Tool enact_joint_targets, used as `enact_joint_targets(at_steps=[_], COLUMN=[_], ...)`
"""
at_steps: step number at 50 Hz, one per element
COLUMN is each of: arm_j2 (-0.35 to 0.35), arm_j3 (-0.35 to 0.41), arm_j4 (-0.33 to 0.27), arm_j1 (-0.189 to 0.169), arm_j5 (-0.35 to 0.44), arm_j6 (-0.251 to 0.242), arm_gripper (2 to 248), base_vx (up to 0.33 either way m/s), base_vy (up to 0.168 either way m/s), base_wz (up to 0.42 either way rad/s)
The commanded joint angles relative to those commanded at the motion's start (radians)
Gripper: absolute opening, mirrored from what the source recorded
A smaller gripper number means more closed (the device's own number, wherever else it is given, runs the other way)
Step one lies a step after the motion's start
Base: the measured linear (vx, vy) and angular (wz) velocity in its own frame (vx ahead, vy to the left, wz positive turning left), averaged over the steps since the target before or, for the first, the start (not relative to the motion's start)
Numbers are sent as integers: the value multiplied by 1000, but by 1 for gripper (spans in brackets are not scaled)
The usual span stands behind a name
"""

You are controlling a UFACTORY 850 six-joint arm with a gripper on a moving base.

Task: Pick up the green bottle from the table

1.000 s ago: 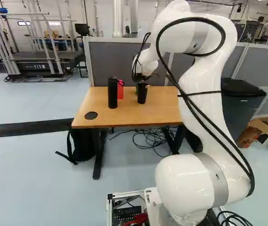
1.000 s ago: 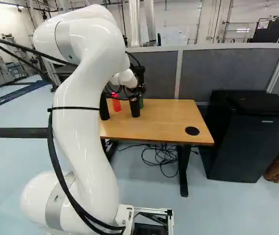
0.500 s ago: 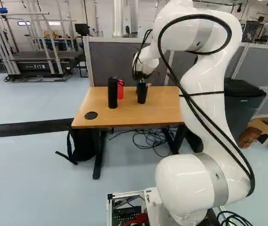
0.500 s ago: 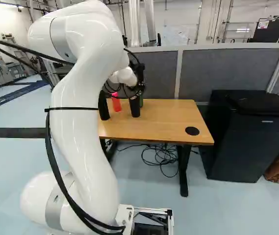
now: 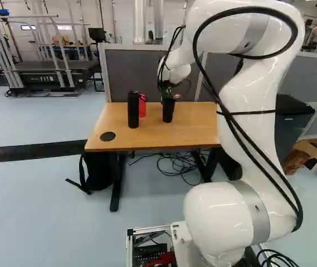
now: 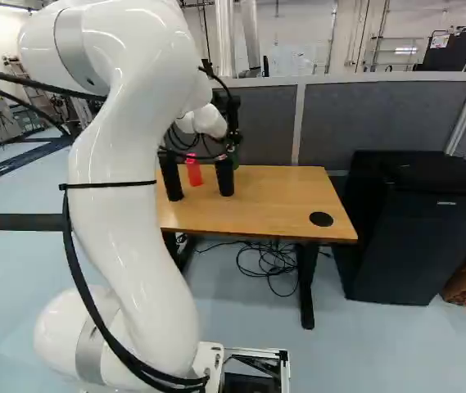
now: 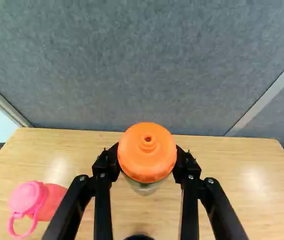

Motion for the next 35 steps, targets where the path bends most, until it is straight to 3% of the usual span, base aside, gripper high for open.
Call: enact_joint_targets(at_steps=[35], arm_j2=[171], arm_j3=[125], arm_j4=[9], arm_j1=[0], arm_j5=[100], arm_j6=[0], arm_gripper=[123], base_vx=[0], base_vy=[0], base_wz=[0])
